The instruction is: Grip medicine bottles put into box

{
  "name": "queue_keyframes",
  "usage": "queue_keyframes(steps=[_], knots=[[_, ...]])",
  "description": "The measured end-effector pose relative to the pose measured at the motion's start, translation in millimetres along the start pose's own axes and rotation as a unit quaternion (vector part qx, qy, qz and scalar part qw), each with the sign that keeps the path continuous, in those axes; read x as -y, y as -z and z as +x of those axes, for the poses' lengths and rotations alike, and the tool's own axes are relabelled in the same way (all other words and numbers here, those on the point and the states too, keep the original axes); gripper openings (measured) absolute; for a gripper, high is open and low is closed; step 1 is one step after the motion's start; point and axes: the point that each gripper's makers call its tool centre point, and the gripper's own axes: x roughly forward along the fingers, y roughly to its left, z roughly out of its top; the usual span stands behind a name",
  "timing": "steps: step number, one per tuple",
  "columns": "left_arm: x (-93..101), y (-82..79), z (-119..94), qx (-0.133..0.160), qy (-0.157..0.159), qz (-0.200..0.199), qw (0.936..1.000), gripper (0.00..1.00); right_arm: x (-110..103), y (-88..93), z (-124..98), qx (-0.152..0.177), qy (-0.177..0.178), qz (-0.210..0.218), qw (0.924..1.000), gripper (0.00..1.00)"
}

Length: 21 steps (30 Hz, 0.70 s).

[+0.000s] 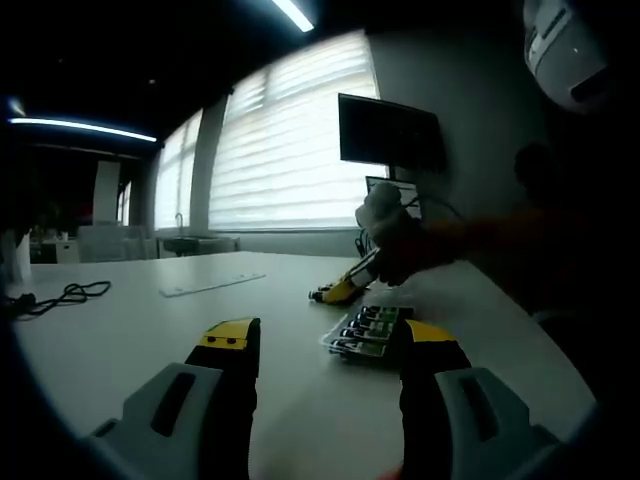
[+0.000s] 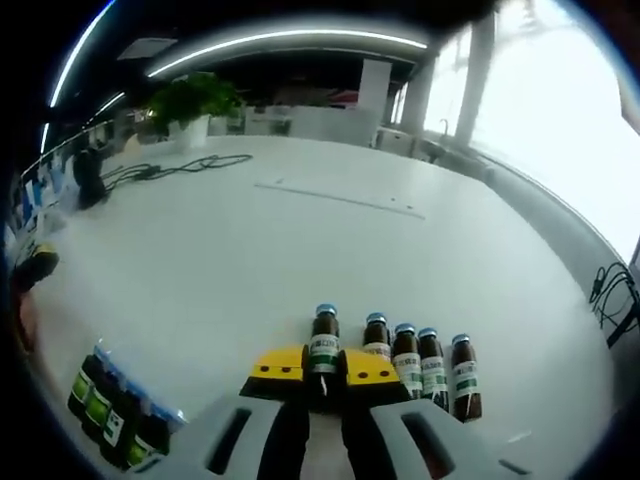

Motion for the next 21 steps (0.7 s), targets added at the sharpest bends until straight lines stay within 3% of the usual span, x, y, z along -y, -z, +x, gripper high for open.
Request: queue_keyframes(steps=[11, 21], knots=[[-0.6, -0.6, 0, 0.002, -0.002, -0.002, 1.0, 0.49, 0, -4.2, -4, 0.014, 0.007, 0.016, 0.9998, 0.07], [0.2, 0.2, 0, 0.0, -0.001, 0.001, 1.0, 0.49, -8, -24.1, -31, 0.04, -0.011, 0.032, 0.9986, 0.07]])
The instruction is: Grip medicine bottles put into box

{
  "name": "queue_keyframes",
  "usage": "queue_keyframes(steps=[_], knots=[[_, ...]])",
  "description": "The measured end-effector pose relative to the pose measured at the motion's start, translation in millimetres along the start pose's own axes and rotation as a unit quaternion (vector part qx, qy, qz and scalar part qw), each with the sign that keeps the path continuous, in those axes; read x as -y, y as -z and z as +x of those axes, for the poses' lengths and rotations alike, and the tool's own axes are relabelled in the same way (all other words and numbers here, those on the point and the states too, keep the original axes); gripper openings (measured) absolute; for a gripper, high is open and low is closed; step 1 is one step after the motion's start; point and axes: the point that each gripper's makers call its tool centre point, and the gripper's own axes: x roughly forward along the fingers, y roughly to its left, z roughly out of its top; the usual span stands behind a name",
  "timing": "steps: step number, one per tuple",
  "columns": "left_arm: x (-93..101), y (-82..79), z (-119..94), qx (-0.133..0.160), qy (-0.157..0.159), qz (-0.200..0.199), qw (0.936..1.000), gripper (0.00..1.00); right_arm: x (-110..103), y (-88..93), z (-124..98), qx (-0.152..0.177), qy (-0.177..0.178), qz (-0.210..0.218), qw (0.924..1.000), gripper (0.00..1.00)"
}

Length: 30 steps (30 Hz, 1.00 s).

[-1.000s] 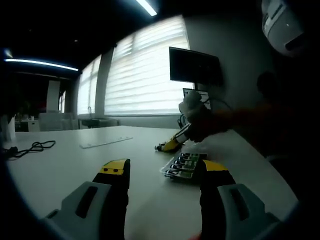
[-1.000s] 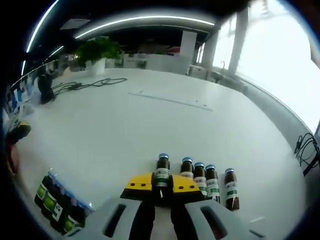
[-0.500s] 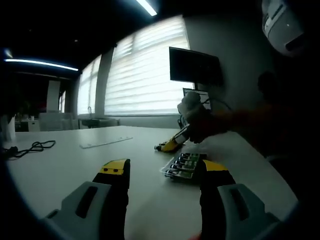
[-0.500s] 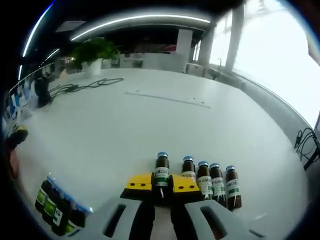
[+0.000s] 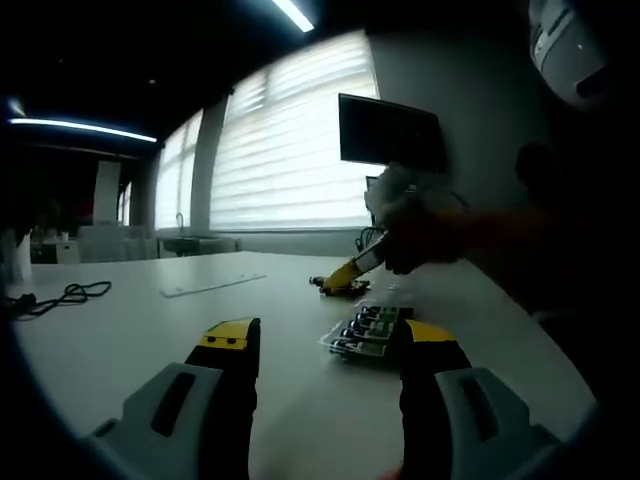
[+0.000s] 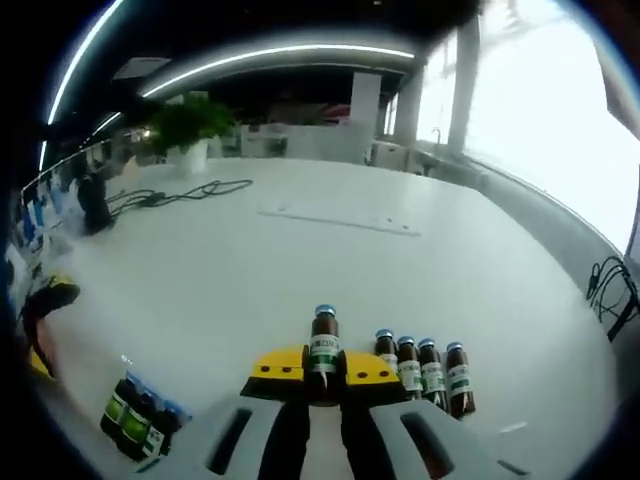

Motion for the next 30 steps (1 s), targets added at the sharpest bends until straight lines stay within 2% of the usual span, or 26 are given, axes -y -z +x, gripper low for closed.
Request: queue_keyframes(steps=[5, 12, 24, 30], knots=[[-1.1, 0.4, 0, -0.001, -0.001, 0.003, 1.0, 0.49, -1, -8.2, -18, 0.014, 0.0, 0.003, 0.9999, 0.07], [-3.0, 0.2, -2, -0.001, -0.003, 0.003, 1.0, 0.49, 1, -8.0, -36, 0.019, -0.001, 0.013, 0.9997, 0.07], [-2.6, 2.5, -2, -0.008, -0.004, 0.015, 0.9999, 0.49, 20, 5.6, -70, 0.027, 0.019, 0.044, 0.9985, 0.07], [-3.1, 2.9, -1, -0.009, -0.006, 0.017, 0.9998, 0.49, 25, 19.3, -82, 0.024, 0.026, 0.063, 0.9974, 0.07]])
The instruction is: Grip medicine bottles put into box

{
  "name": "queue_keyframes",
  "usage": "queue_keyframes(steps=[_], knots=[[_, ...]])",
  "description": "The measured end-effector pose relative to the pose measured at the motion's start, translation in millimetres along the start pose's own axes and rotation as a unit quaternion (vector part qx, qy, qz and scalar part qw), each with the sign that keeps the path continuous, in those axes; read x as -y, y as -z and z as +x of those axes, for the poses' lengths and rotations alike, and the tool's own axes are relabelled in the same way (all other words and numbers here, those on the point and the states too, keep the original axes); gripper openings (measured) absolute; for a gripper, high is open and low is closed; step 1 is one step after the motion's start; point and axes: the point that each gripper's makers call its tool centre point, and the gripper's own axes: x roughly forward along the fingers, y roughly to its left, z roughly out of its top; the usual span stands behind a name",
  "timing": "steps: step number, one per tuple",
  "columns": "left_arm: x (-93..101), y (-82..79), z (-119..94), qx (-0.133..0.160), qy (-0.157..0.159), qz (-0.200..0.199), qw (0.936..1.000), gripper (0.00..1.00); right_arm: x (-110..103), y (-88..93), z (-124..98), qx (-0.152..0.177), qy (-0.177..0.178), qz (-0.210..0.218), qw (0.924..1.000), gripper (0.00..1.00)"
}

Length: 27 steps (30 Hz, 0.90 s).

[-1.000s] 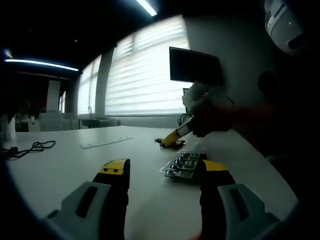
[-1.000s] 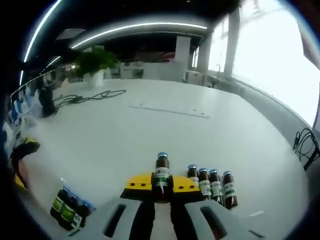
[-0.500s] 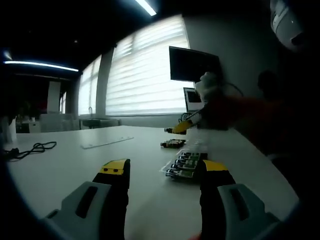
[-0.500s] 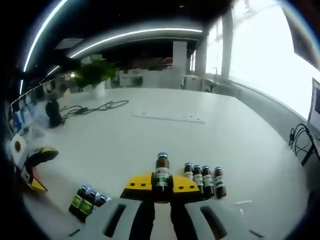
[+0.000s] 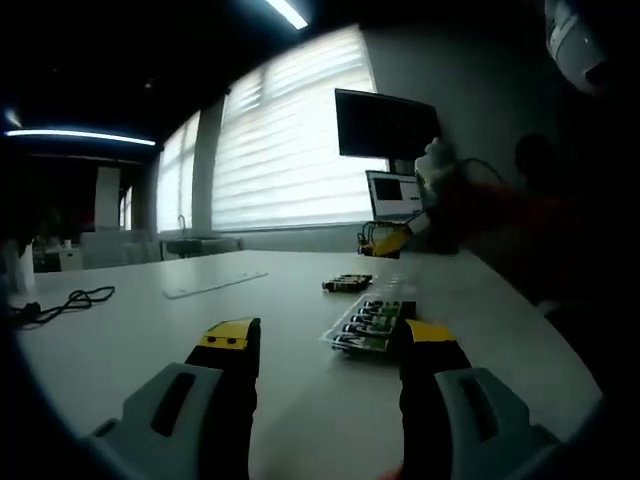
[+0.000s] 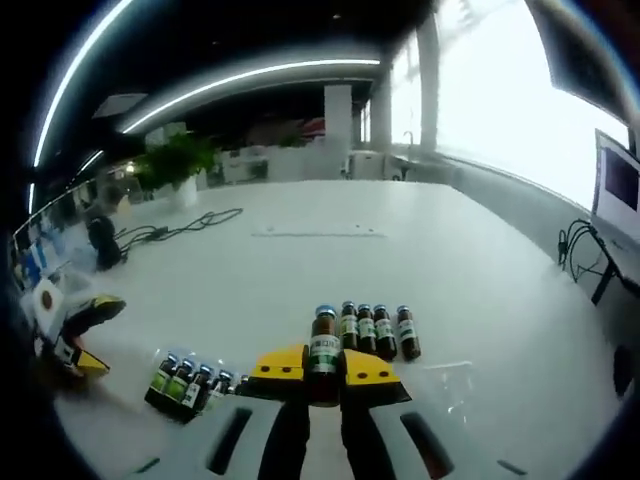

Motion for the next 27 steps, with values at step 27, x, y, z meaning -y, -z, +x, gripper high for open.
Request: queue_keyframes(steps=[27], knots=[[-1.0, 1.2, 1, 0.0, 0.0, 0.001, 1.0, 0.49, 14, 45.7, 6, -0.036, 0.017, 0.026, 0.9989, 0.07]])
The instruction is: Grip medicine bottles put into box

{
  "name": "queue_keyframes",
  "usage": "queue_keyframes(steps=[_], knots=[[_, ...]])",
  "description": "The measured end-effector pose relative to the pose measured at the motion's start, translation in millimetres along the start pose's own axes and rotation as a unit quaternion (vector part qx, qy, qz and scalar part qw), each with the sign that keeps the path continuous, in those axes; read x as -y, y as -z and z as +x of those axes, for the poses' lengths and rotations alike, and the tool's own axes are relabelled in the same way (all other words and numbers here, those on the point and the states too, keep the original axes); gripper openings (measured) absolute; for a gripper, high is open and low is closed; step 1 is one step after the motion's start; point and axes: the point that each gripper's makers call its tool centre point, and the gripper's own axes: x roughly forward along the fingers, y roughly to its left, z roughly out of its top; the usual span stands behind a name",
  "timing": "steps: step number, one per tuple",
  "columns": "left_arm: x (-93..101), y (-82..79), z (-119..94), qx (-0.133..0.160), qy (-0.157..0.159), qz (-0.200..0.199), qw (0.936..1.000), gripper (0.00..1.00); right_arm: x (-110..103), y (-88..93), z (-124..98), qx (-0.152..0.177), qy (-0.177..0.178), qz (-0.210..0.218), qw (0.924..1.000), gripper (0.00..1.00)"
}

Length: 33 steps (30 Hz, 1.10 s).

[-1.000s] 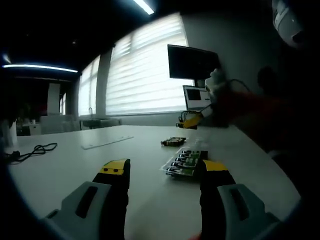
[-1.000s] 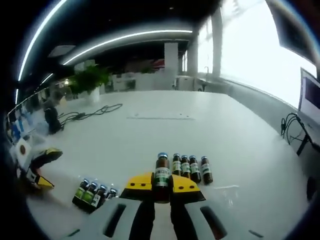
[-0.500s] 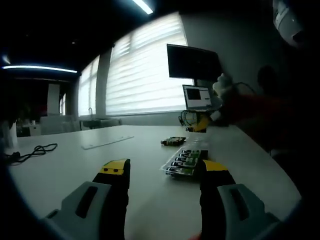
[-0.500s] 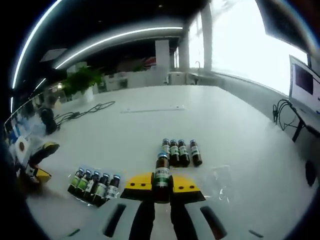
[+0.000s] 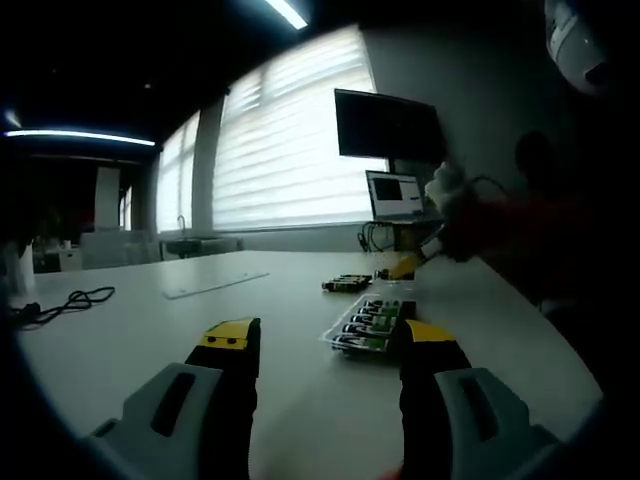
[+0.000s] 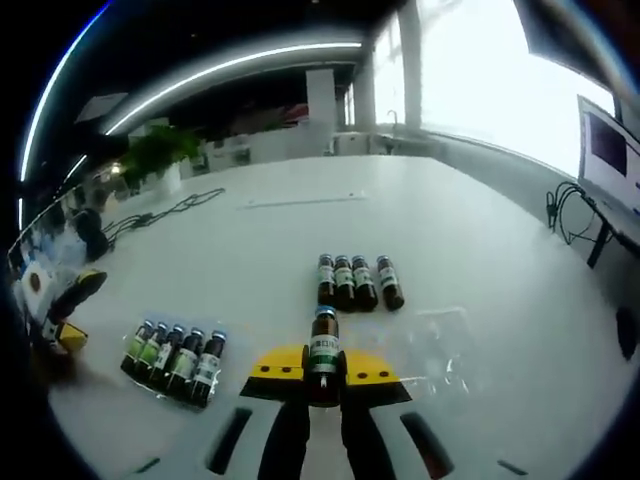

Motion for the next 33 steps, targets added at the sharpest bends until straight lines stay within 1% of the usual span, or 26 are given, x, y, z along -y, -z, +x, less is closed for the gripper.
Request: queue_keyframes(steps=[9, 13, 16, 17, 19, 23, 29, 33], knots=[[-1.1, 0.7, 0, 0.001, 0.0, -0.001, 1.0, 0.49, -2, 2.2, 3, 0.0, -0.007, -0.004, 1.0, 0.08], [-1.3, 0.6, 0, 0.001, 0.0, -0.001, 1.0, 0.49, -2, 4.0, 3, 0.002, -0.008, -0.009, 0.9999, 0.06], [-1.3, 0.9, 0, 0.001, 0.0, -0.001, 1.0, 0.49, -3, -1.7, 0, 0.017, -0.007, -0.019, 0.9997, 0.08], [-1.0, 0.8, 0, 0.001, 0.001, -0.001, 1.0, 0.49, -3, -7.2, -2, 0.027, -0.009, -0.017, 0.9994, 0.09], [-0.5, 0.4, 0, 0.001, 0.001, -0.001, 1.0, 0.49, 1, -12.6, -2, 0.031, -0.004, -0.018, 0.9994, 0.07], [0.0, 0.2, 0, 0.001, 0.001, 0.0, 1.0, 0.49, 4, -12.6, 5, 0.024, 0.0, -0.029, 0.9993, 0.01], [-0.6, 0.1, 0, 0.001, -0.001, -0.001, 1.0, 0.49, 4, -5.6, 14, 0.008, -0.003, -0.039, 0.9992, 0.0], [-0.7, -0.1, 0, 0.001, -0.001, -0.001, 1.0, 0.49, 5, -5.6, 13, 0.006, -0.002, -0.037, 0.9993, 0.0]])
